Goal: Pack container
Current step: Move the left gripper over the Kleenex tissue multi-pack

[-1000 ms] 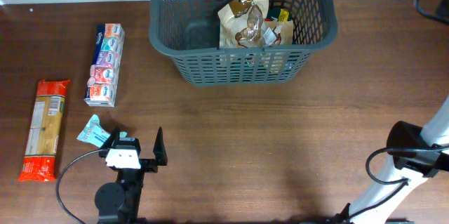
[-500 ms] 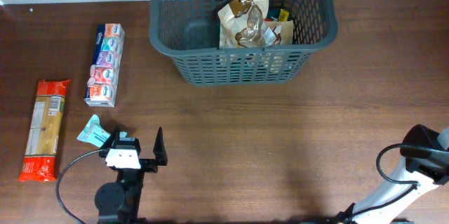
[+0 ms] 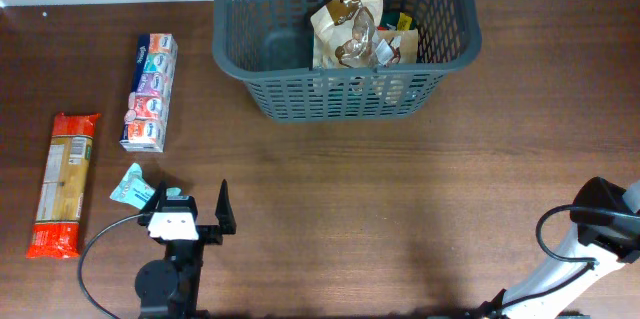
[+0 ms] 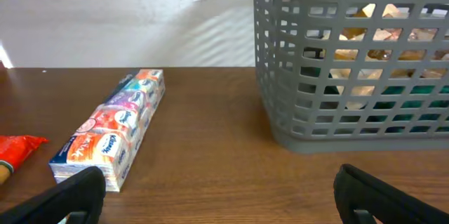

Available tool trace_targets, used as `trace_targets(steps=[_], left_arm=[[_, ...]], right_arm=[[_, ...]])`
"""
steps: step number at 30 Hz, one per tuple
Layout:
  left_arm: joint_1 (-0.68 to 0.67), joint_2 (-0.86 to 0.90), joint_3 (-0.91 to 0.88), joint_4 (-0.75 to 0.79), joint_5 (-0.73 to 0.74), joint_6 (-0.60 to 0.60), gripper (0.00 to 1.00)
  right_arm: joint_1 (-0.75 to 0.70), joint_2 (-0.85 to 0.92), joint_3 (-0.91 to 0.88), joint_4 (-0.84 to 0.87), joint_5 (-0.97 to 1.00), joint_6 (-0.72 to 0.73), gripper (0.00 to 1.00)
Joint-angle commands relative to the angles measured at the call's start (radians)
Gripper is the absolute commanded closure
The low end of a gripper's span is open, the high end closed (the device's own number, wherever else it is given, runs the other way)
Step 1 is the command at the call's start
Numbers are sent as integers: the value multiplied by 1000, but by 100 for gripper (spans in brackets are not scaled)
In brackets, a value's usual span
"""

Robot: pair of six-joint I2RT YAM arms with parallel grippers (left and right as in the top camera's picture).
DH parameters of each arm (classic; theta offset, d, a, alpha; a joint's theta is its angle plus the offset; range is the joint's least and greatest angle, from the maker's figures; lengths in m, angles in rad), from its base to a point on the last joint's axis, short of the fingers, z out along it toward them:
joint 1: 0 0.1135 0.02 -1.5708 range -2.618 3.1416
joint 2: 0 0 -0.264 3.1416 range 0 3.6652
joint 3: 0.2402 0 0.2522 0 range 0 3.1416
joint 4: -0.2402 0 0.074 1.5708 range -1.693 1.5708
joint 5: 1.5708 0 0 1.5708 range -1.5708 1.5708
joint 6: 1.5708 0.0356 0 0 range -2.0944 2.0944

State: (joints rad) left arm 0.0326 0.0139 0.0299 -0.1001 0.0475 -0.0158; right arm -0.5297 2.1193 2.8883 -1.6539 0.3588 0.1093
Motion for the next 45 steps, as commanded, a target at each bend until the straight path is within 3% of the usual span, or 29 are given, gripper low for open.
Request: trace_targets(steps=[1, 7, 12, 17, 22, 29, 32, 37, 40, 45], left_arm=[[5, -8, -7, 39, 1, 13, 1], [5, -8, 39, 150, 87, 13, 1], [5, 60, 221, 135, 87, 151, 1], [5, 318, 535, -2, 88, 341, 1], [5, 619, 832, -42, 137, 370, 1], [5, 853, 954, -3, 171, 411, 1], [5, 946, 1014, -69, 23, 431, 1], [5, 1165, 1215, -278, -367, 434, 1], [5, 1258, 1299, -356, -504, 433, 1], [5, 1361, 1325, -412, -514, 433, 1]], right_arm=[[-1, -31, 14, 0, 12, 3, 1], [-1, -31, 14, 0, 12, 3, 1], [-1, -31, 14, 0, 12, 3, 1], [-1, -31, 14, 0, 12, 3, 1], [-1, -31, 14, 0, 12, 3, 1], [-1, -31, 14, 0, 12, 3, 1], [-1, -31, 14, 0, 12, 3, 1], [-1, -31, 14, 0, 12, 3, 1], [-1, -31, 14, 0, 12, 3, 1], [-1, -31, 14, 0, 12, 3, 1]])
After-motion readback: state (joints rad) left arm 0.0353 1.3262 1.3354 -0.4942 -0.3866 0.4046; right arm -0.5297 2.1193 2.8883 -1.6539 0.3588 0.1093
